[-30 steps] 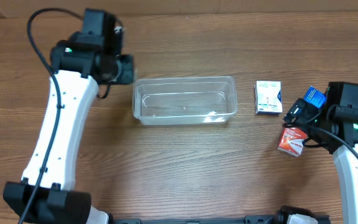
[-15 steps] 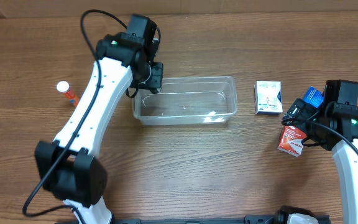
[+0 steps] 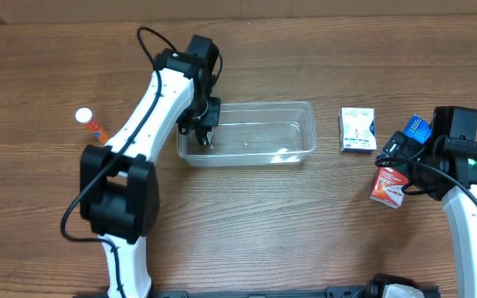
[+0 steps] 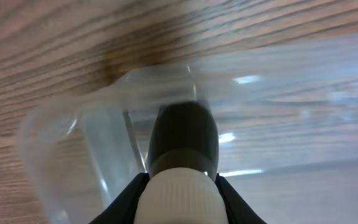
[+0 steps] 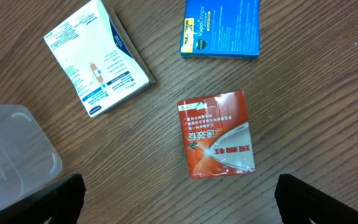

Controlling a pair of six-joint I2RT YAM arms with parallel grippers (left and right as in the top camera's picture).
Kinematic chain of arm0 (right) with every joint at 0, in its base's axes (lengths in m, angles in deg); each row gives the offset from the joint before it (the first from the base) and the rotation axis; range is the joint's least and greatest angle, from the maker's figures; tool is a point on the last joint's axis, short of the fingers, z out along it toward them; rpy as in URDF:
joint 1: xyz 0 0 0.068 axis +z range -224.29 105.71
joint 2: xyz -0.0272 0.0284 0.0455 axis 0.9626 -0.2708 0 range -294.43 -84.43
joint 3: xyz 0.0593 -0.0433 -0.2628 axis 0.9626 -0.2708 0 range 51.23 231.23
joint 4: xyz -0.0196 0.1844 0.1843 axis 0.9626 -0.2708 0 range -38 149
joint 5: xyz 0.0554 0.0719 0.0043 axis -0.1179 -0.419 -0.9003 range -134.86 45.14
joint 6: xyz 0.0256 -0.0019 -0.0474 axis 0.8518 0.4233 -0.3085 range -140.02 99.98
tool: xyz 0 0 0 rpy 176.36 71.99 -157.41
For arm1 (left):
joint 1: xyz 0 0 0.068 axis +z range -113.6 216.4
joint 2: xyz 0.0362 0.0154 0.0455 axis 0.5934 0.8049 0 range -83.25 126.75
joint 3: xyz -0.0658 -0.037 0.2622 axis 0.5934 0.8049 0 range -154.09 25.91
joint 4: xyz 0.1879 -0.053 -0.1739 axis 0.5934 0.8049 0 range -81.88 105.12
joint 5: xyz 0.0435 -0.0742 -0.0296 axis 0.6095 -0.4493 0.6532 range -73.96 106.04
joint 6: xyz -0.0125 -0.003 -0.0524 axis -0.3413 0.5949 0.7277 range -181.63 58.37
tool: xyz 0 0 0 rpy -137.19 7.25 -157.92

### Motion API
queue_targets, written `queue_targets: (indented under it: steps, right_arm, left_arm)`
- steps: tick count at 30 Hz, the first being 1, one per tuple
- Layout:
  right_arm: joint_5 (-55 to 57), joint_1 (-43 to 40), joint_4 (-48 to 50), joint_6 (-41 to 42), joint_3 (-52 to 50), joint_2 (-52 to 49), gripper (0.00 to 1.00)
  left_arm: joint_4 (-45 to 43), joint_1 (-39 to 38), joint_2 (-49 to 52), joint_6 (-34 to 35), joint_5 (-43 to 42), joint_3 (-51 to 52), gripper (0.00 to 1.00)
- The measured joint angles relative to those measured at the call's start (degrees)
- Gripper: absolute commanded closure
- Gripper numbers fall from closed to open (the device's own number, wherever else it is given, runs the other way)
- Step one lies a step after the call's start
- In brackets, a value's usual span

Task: Pack container
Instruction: 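Carry the dark bottle with the left gripper into the clear container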

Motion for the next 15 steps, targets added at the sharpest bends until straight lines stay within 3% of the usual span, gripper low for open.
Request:
queue_targets:
  steps: [15]
  right_arm:
    - [0.15, 0.00, -0.04, 0.02, 0.00, 0.00, 0.00]
  left_arm:
    - [-0.42, -0.11, 0.46, 0.02, 1.01, -0.24, 0.68]
